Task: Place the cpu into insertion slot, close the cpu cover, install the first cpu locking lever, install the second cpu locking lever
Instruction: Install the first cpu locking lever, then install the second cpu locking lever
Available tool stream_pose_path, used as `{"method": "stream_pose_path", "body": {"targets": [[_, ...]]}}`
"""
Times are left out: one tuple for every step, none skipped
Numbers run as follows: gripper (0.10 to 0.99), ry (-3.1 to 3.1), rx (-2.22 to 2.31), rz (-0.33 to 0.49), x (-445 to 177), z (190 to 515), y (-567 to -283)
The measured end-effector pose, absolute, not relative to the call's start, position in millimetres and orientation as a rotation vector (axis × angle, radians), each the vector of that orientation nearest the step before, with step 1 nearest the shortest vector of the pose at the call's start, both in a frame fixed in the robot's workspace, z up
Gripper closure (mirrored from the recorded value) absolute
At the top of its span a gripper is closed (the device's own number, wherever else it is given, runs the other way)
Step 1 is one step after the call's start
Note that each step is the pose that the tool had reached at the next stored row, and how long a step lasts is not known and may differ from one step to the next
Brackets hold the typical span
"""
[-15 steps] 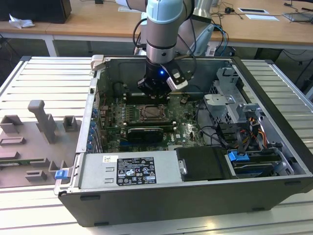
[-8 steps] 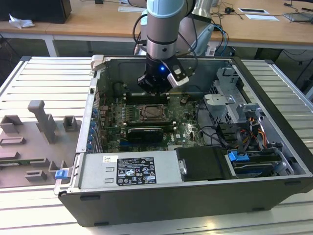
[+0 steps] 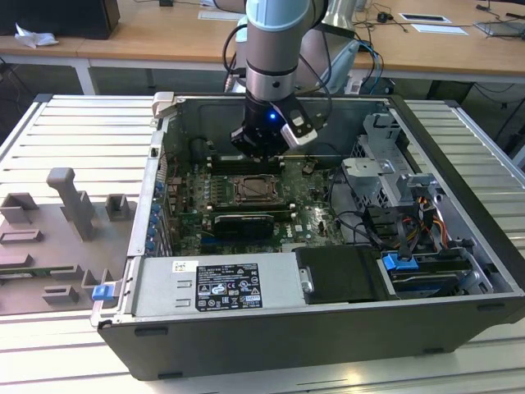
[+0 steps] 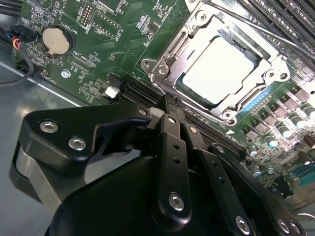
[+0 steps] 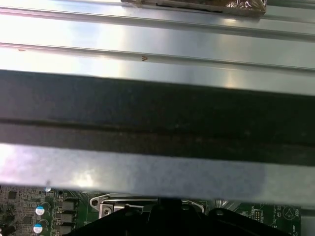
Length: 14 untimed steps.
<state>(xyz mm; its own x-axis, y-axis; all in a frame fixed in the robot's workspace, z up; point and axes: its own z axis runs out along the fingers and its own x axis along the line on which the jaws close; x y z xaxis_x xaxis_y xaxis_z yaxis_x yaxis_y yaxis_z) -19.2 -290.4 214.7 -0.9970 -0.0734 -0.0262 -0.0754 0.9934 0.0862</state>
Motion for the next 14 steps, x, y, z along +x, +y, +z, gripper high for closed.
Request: {"method": "stream_pose_path", "body": {"targets": [[0.980,3.113,-0.116,0.136,-19.2,214.7,-290.6],[0.980,3.113,-0.116,0.136,-19.2,214.7,-290.9],[0.980,3.113,-0.116,0.136,-19.2,214.7,-291.2],[0.980,3.113,-0.116,0.136,-19.1,214.7,-291.7],[0.980,3.113,-0.116,0.136,-19.1,214.7,-292.5],[0.980,3.113,-0.116,0.136,-19.1,214.7,-292.9],[0.980,3.113,-0.116,0.136,-19.1,214.7,-293.1],[0.980,3.113,-0.116,0.136,-19.1,214.7,-293.4],[0.980,3.113,-0.116,0.136,-19.1,214.7,-293.5],[0.980,3.113,-0.116,0.136,-19.1,214.7,-293.8],[0.980,3.113,-0.116,0.136,-19.1,214.7,-294.0],[0.980,3.113,-0.116,0.136,-19.1,214.7,-294.4],[0.980,3.113,-0.116,0.136,-19.1,214.7,-294.7],[0.980,3.113,-0.116,0.136,-19.1,214.7,-294.9]]}}
